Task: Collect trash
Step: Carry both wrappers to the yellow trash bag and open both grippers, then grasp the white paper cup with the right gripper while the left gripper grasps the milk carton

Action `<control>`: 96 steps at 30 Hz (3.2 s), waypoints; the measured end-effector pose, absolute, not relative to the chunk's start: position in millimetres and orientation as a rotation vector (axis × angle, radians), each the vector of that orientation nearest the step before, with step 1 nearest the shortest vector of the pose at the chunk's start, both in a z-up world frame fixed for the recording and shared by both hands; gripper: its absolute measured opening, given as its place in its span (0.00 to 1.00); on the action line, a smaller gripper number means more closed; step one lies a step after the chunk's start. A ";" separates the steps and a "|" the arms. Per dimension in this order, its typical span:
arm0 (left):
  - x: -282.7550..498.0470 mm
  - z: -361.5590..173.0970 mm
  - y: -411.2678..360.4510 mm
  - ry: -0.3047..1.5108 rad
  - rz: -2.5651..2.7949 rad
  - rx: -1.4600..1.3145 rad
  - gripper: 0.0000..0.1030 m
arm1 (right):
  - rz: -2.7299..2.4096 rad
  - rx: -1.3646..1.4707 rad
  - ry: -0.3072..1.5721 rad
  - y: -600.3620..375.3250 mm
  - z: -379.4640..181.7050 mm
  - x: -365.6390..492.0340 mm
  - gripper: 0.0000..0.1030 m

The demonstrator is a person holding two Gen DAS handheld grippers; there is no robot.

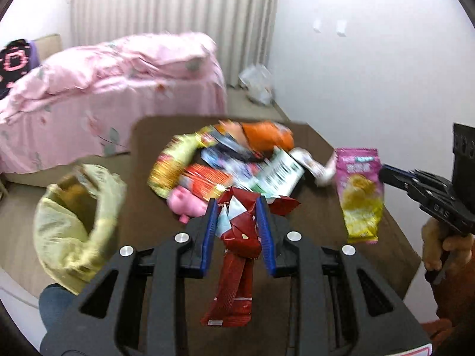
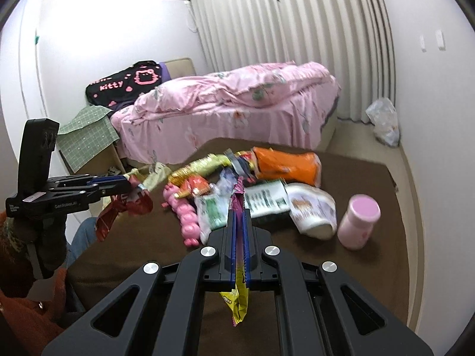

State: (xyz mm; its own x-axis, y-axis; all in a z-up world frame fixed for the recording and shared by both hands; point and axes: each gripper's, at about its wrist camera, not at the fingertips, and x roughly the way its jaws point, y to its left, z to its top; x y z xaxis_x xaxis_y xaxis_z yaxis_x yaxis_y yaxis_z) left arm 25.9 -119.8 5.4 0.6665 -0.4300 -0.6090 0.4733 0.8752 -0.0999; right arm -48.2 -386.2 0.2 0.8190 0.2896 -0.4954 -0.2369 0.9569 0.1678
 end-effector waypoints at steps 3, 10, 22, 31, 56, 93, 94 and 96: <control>31.3 14.8 -100.0 0.632 -0.461 0.031 0.25 | 0.314 0.075 0.507 -369.7 16.3 -40.9 0.05; 48.7 25.5 -36.3 0.573 -0.342 -0.055 0.25 | 0.405 0.023 0.449 -317.3 49.3 -12.7 0.05; 144.8 -38.3 106.2 0.602 -0.062 -0.365 0.25 | 0.510 -0.046 0.493 -222.4 52.0 88.7 0.05; 208.4 -102.5 87.5 0.850 -0.002 -0.253 0.25 | 0.572 -0.064 0.552 -152.9 33.7 160.1 0.05; 135.3 -65.4 146.3 0.663 0.109 -0.524 0.54 | 0.709 -0.033 0.771 -93.7 -39.9 196.0 0.39; 85.7 -38.3 -152.9 0.742 -0.458 -0.006 0.60 | 0.026 -0.388 0.725 -390.6 -104.6 79.6 0.44; 85.5 -38.4 -155.1 0.743 -0.461 0.001 0.60 | 0.024 -0.395 0.732 -390.9 -106.4 81.0 0.43; 85.3 -40.8 -160.4 0.749 -0.469 0.019 0.60 | 0.023 -0.374 0.725 -392.2 -105.4 79.2 0.38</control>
